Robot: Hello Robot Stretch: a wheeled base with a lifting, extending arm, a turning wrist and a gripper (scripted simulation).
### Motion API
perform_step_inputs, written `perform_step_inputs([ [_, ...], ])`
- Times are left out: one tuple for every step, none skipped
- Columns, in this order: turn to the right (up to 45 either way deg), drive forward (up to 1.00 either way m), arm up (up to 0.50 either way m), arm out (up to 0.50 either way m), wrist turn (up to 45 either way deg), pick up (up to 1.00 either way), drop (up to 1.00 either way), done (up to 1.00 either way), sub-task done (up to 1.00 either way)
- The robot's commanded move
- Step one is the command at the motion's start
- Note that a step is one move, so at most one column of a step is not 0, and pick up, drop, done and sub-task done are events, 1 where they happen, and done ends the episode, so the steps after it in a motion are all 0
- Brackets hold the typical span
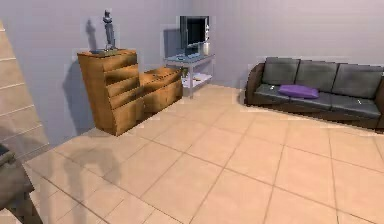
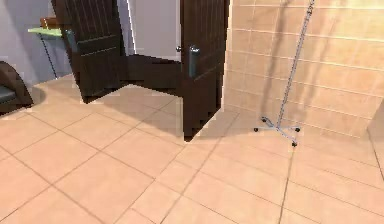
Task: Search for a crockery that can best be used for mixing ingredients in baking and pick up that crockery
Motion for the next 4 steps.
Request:
perform_step_inputs([
  [-18.0,0.0,0.0,0.0,0.0,0.0,0.0,0.0,0.0],
  [0.0,1.0,0.0,0.0,0.0,0.0,0.0,0.0,0.0],
  [0.0,0.8,0.0,0.0,0.0,0.0,0.0,0.0,0.0],
  [-45.0,0.0,0.0,0.0,0.0,0.0,0.0,0.0,0.0],
])
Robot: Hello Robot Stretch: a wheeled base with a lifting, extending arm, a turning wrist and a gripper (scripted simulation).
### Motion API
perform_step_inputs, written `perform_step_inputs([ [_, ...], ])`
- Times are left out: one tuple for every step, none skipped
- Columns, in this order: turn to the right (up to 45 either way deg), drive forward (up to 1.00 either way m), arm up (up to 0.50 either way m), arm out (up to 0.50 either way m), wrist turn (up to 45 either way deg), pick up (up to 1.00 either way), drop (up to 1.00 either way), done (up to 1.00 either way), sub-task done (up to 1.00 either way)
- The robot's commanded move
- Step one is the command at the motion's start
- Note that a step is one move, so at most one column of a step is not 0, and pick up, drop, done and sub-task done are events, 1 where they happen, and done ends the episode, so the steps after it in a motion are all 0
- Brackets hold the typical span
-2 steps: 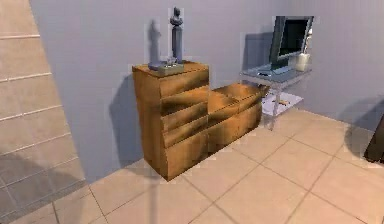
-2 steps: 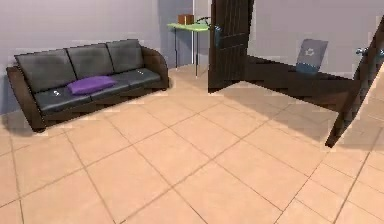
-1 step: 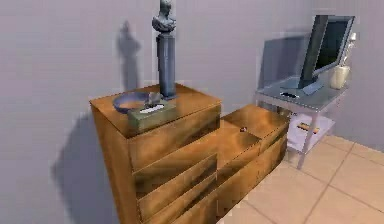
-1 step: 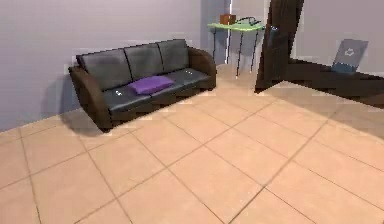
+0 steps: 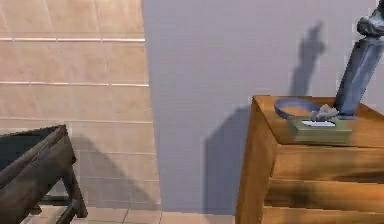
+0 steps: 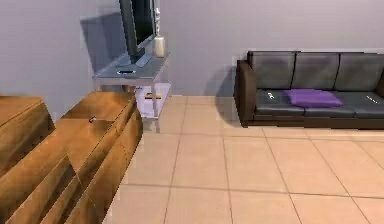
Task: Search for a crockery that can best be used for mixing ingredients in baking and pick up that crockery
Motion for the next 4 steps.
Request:
perform_step_inputs([
  [-45.0,0.0,0.0,0.0,0.0,0.0,0.0,0.0,0.0],
  [-15.0,0.0,0.0,0.0,0.0,0.0,0.0,0.0,0.0],
  [45.0,0.0,0.0,0.0,0.0,0.0,0.0,0.0,0.0],
  [45.0,0.0,0.0,0.0,0.0,0.0,0.0,0.0,0.0],
])
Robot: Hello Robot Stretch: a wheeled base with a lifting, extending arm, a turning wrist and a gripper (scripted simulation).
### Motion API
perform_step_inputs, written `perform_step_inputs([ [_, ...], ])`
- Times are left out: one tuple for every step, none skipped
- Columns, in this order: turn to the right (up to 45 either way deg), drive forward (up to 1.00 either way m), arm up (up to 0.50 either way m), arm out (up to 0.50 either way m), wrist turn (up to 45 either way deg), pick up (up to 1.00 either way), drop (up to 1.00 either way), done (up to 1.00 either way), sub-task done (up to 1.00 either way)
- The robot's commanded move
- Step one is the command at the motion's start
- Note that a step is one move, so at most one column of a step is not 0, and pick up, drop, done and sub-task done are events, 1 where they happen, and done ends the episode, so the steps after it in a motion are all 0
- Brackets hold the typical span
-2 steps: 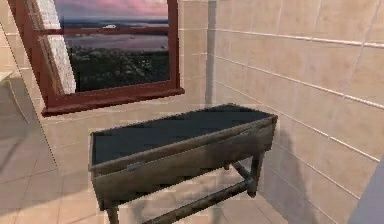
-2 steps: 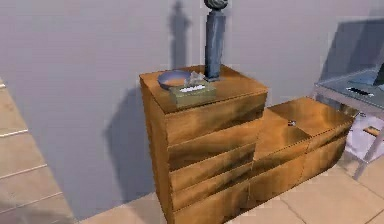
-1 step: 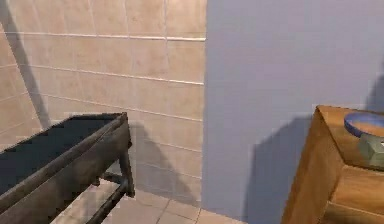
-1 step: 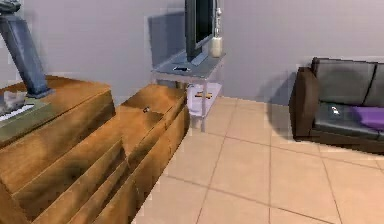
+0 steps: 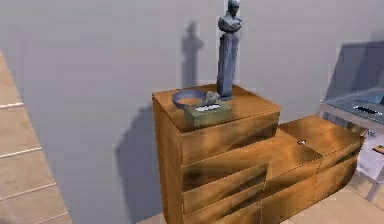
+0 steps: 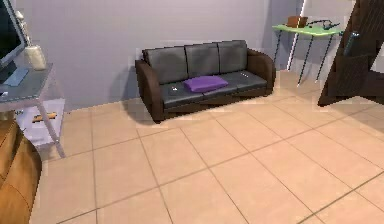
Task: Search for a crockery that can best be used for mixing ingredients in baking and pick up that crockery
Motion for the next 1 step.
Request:
perform_step_inputs([
  [18.0,0.0,0.0,0.0,0.0,0.0,0.0,0.0,0.0],
])
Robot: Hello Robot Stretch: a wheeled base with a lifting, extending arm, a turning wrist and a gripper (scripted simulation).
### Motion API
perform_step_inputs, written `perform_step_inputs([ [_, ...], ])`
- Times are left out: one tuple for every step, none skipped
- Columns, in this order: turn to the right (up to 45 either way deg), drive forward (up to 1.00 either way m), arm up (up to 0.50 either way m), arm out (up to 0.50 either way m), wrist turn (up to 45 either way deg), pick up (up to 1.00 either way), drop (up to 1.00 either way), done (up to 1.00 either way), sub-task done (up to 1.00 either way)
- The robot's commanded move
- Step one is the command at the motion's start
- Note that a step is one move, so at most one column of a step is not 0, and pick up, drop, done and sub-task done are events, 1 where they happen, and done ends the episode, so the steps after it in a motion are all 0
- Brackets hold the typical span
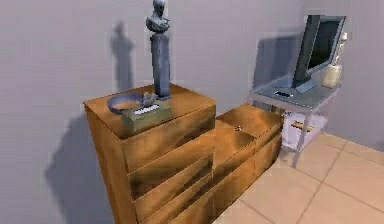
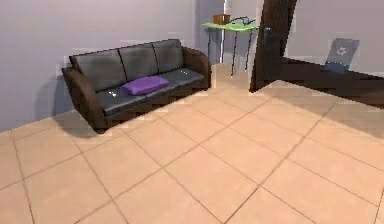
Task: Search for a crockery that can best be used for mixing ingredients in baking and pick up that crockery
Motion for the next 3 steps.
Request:
perform_step_inputs([
  [0.0,0.35,0.0,0.0,0.0,0.0,0.0,0.0,0.0],
  [-45.0,0.0,0.0,0.0,0.0,0.0,0.0,0.0,0.0],
  [-45.0,0.0,0.0,0.0,0.0,0.0,0.0,0.0,0.0],
])
